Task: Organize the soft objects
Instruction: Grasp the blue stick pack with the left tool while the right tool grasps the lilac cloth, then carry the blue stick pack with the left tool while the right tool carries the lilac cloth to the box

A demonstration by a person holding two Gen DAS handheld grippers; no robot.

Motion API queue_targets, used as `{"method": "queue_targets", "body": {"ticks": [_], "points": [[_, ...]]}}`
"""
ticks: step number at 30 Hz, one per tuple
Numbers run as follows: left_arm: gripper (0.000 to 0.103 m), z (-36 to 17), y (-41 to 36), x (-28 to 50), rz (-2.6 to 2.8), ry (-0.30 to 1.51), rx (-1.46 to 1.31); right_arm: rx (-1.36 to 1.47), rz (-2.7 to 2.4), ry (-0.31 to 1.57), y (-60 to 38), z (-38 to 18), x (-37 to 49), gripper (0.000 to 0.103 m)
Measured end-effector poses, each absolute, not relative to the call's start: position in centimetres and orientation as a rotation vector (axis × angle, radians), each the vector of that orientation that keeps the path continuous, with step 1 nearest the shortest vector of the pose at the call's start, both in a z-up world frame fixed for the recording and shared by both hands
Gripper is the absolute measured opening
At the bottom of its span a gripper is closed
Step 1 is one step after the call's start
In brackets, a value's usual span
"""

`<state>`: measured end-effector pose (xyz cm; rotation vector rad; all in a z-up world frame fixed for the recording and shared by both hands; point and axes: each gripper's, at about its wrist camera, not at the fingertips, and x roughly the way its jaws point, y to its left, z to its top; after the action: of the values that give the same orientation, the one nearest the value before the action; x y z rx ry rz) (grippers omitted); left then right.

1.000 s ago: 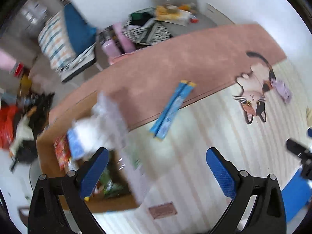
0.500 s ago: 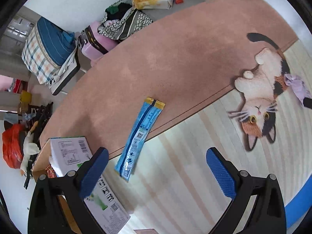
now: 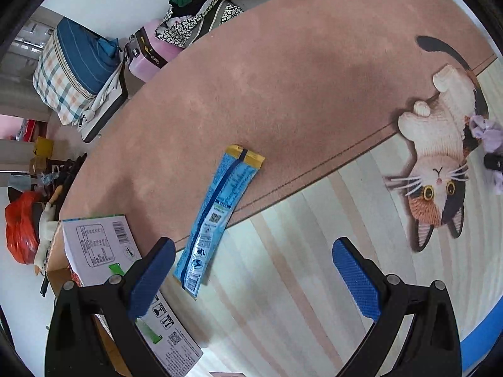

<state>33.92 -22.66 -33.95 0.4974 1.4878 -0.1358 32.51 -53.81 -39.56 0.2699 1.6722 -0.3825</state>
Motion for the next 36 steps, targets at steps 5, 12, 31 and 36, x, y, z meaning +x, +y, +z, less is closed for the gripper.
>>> {"method": "queue_targets", "body": {"ticks": [5, 12, 31, 36], "points": [[0.102, -33.8, -20.6, 34.0, -0.124, 1.468, 0.542, 0.424, -0.264, 1.686, -48.5, -39.2, 31.3, 0.048], [0.102, -36.5, -16.3, 36.4, -0.102, 1.499, 0.660, 0.411, -0.140, 1.702, -40.8, -39.4, 31.1, 0.048], [0.016, -40.2, -14.3, 37.6, -0.207, 1.744, 0.348, 0.233, -0.100, 1.672, -39.0, -38.2, 34.0, 0.061], [0.014, -38.9, -12.1, 36.6, -0.177, 1.728, 0.215, 0.154, -0.059, 1.701, -38.4, -39.5, 35.2, 0.070]]}}
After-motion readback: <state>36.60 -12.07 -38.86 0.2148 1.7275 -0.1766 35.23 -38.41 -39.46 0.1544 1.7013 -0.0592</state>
